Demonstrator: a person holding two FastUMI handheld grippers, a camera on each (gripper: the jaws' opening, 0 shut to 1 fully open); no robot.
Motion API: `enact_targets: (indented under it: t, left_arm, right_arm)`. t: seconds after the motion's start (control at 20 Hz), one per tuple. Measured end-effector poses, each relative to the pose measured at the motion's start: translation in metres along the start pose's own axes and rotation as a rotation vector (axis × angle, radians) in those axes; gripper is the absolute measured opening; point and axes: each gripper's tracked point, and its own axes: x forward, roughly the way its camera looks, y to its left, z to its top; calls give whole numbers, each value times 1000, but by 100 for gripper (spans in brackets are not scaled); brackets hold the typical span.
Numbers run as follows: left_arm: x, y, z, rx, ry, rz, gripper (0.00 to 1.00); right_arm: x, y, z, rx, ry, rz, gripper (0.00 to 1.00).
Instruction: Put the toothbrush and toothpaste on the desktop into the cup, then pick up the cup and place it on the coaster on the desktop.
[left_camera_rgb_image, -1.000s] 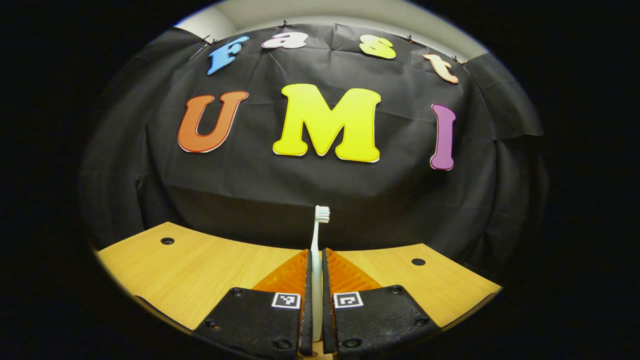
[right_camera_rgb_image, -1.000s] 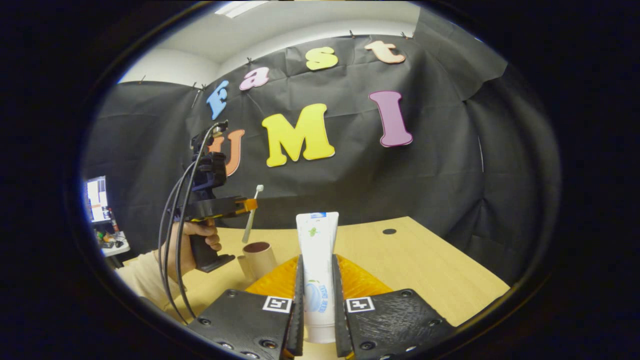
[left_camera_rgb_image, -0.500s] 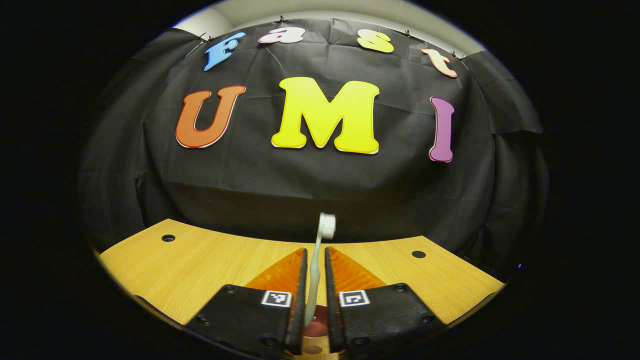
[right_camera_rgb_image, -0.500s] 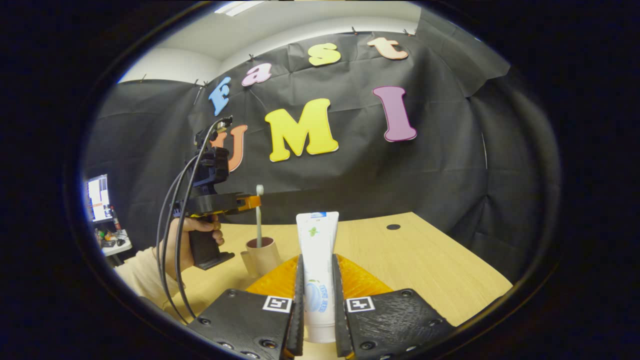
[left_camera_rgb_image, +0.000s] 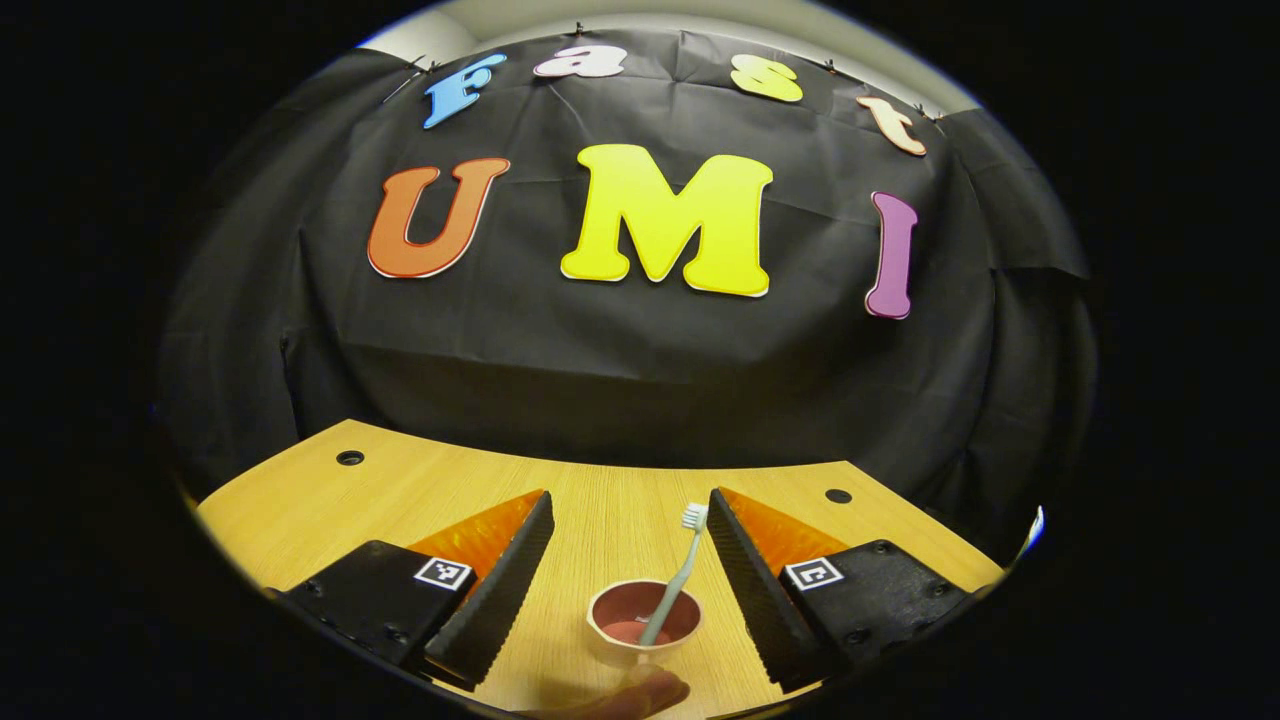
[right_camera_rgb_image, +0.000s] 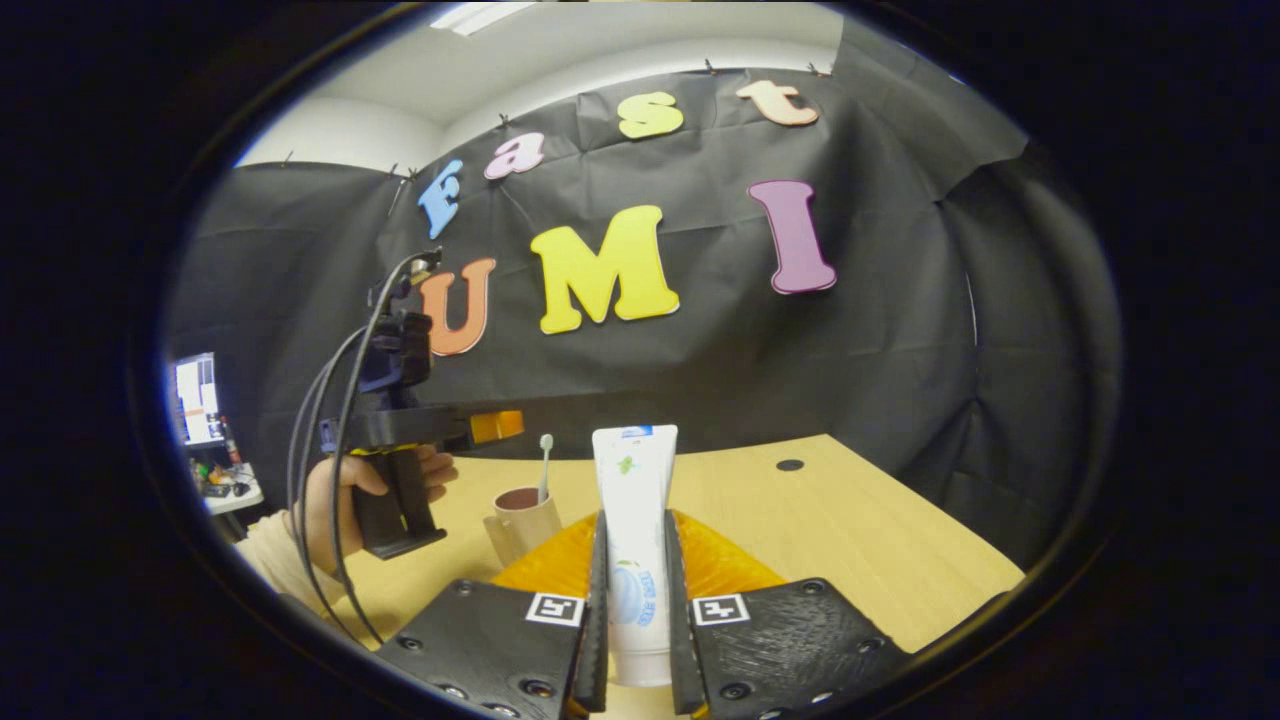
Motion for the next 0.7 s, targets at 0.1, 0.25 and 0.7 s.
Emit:
enact_targets:
  t: [0.1, 0.25, 0.7]
  left_arm:
    - [-15, 6, -7, 27, 11, 5, 98]
    - [-41, 17, -20, 43, 10, 10, 98]
    - [-115, 49, -36, -7, -55, 43, 98]
  right_arm:
    - [16, 12, 10, -8, 5, 35, 27]
    - [45, 36, 27, -9, 9, 82, 25]
    - [141, 118, 65, 41, -13, 108, 26]
